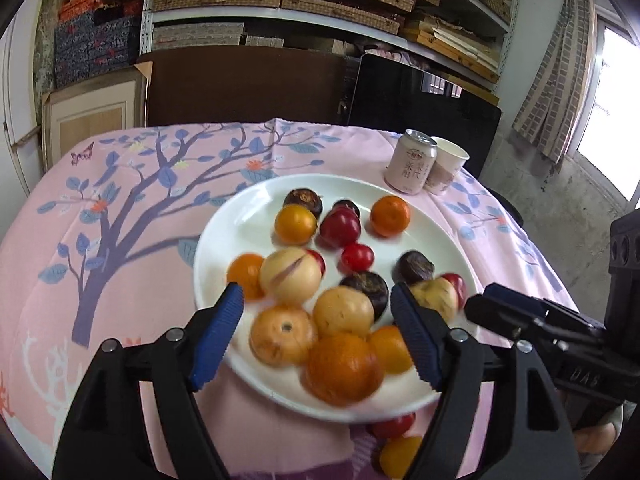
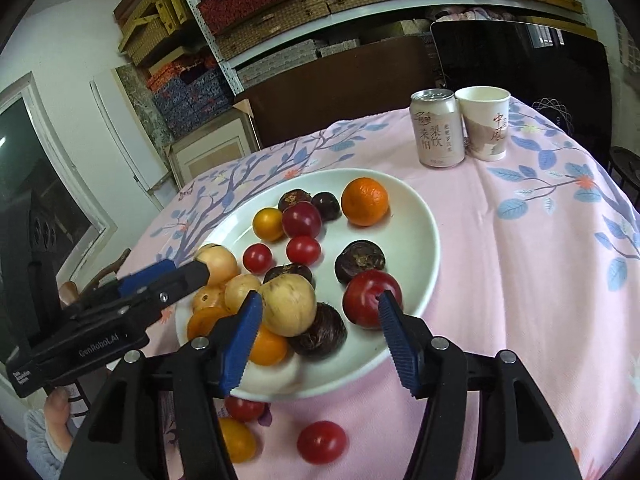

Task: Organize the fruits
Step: 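Carry both pale yellow fruits onto the white plate and open both grippers, then move the left gripper over a yellow orange while the right gripper approaches a red tomato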

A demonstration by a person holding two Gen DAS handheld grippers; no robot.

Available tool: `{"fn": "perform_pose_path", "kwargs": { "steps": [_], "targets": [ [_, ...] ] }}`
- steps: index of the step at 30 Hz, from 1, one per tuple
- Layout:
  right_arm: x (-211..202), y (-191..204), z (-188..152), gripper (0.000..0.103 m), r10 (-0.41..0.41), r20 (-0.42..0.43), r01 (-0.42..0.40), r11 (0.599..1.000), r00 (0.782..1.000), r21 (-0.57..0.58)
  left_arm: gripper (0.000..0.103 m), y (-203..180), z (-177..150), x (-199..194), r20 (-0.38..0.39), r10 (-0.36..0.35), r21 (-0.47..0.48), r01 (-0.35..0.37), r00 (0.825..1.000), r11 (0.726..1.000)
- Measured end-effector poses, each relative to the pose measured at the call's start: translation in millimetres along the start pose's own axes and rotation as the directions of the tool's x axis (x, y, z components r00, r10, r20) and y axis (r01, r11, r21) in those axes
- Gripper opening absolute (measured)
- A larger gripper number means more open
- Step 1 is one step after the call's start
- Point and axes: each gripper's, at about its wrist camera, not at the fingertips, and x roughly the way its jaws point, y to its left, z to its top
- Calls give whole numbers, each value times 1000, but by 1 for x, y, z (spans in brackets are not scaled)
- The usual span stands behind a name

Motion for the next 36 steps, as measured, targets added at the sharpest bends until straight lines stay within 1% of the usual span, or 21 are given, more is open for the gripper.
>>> {"fn": "perform_pose_path", "kwargs": {
  "steps": [3,5,7,11,14,18,19,20,21,22,23,26,30,35,36],
  "targets": [
    [-20,4,-17,61,-24,23,25,999,999,-45,74,-3,-20,-20,4,-3,16,3,1000,1000],
    [-30,6,-32,61,-46,21,48,996,999,-74,74,-10,-38,-30,-19,-15,41,16,1000,999],
    [-36,5,-41,61,-48,16,50,996,999,-79,74,-19,-53,-35,-34,-12,71,15,999,997],
    [-46,2,-61,61,-77,3,77,991,997,-110,74,-43,-81,-35,-67,5,162,6,998,987],
    [-50,-1,-67,61,-98,-2,97,988,995,-117,74,-51,-90,-32,-84,1,183,14,996,983],
    [-53,-13,-67,61,-94,-1,94,993,996,-75,74,-58,-94,-24,-94,2,206,17,996,978],
    [-54,-14,-66,61,-94,0,94,993,996,-66,72,-59,-95,-21,-99,0,209,21,995,978],
    [-54,-16,-67,62,-93,-1,93,994,996,-62,67,-59,-96,-17,-112,-4,211,28,994,977],
    [-54,-16,-67,62,-93,-3,93,994,996,-60,51,-59,-97,-13,-125,-9,211,35,992,977],
    [-53,-16,-68,62,-92,-6,92,994,996,-60,43,-59,-98,-10,-148,-34,204,64,988,977],
    [-53,-15,-68,62,-92,-9,91,994,996,-64,40,-59,-98,-8,-160,-56,197,88,986,977],
    [-50,-11,-70,62,-91,-19,89,993,996,-82,39,-62,-99,-9,-149,-50,208,80,988,975],
    [-39,-2,-75,62,-106,-51,99,987,993,-125,39,-53,-97,-17,-131,-53,172,76,990,982],
    [-23,15,-78,62,-123,-75,107,976,990,-191,38,-33,-96,-34,-97,-20,131,33,995,991],
    [-19,19,-77,62,-126,-79,108,973,989,-202,36,-29,-96,-37,-89,-13,126,25,996,992]
  ]
}}
